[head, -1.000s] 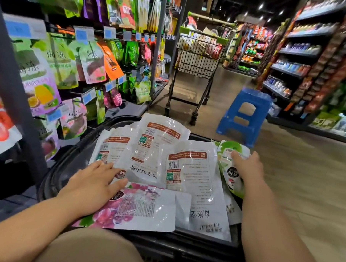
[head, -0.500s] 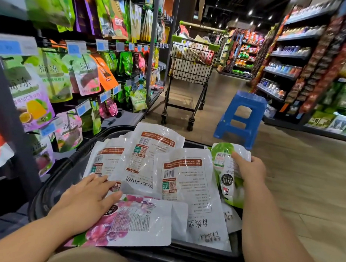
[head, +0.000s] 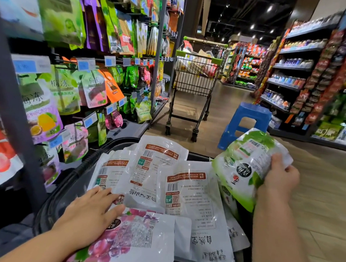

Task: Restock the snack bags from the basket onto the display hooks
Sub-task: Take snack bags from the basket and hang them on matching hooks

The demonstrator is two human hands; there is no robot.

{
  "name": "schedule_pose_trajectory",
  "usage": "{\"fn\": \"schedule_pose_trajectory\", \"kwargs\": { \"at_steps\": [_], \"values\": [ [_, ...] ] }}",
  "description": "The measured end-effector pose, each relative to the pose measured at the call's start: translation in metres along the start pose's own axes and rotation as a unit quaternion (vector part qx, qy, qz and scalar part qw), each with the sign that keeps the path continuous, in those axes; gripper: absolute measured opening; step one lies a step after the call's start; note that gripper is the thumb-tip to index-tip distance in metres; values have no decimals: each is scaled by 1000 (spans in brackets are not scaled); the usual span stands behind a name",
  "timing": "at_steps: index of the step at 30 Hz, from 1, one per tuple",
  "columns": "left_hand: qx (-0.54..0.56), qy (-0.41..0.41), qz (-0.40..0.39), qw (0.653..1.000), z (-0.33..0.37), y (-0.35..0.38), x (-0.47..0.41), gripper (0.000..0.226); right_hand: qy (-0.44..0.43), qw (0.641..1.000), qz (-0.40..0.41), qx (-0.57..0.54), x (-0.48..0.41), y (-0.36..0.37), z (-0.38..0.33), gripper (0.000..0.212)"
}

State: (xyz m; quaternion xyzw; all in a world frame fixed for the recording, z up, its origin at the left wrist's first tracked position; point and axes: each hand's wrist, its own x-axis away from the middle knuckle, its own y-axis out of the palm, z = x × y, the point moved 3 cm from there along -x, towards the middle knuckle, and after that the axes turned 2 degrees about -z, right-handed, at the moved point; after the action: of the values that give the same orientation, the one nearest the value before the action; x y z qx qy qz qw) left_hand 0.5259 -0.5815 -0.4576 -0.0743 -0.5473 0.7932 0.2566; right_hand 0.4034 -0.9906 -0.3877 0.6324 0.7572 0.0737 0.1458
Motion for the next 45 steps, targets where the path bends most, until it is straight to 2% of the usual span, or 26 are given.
{"fn": "schedule_pose_trajectory", "kwargs": {
  "at_steps": [5,7,8,9,11,12,15,17,19,21,23,25,28,30,32,33,35,37,39,41,43,45],
  "values": [
    [71,-6,14,997,0,-4,9,45,-5,990,-137,21,39,44,-11,23],
    [92,9,23,995,-9,-1,2,66,-11,978,-198,59,60,68,-3,23],
    [120,6,6,993,-23,9,-6,68,-23,970,-226,82,72,79,0,27],
    [179,13,-10,984,-52,37,-25,66,-33,960,-256,104,84,89,3,31],
    [312,-7,71,948,-103,61,-69,63,-60,936,-314,144,107,107,9,32],
    [371,-7,94,924,-101,58,-74,60,-63,926,-339,155,119,114,10,27],
    [460,14,47,886,-27,-2,-23,72,-25,901,-415,123,149,133,21,17],
    [484,-12,22,875,12,-24,-8,68,-17,888,-446,113,167,140,25,11],
    [490,-27,47,870,19,-28,-2,55,-7,879,-465,105,178,142,31,8],
    [497,-41,94,861,14,-25,-7,37,0,869,-485,101,186,141,37,12],
    [512,-49,98,852,15,-23,-7,36,-13,861,-498,106,190,140,40,25],
    [509,-45,97,854,17,-22,-5,39,-23,855,-506,114,189,139,41,34],
    [516,-70,109,847,18,-26,-5,47,1,853,-513,97,185,136,41,29],
    [538,-63,109,833,19,-31,-1,62,-2,838,-541,69,182,133,39,31],
    [577,-67,98,808,12,-30,-2,91,-42,810,-582,59,180,129,34,33],
    [601,-73,87,791,6,-26,-5,98,-73,794,-599,69,178,126,32,30],
    [631,-73,57,770,1,-26,-5,79,-147,763,-624,88,176,121,27,26],
    [650,-72,36,756,3,-32,-1,59,-213,726,-646,102,175,116,21,31],
    [678,-76,21,731,0,-35,-1,39,-222,705,-666,99,174,114,19,39],
    [686,-74,15,724,-3,-39,0,23,-224,693,-679,91,175,113,16,44],
    [687,-68,14,724,-3,-42,3,19,-244,692,-674,89,179,113,14,43],
    [685,-64,8,726,-3,-42,5,20,-299,693,-650,91,184,114,13,35]
  ]
}}
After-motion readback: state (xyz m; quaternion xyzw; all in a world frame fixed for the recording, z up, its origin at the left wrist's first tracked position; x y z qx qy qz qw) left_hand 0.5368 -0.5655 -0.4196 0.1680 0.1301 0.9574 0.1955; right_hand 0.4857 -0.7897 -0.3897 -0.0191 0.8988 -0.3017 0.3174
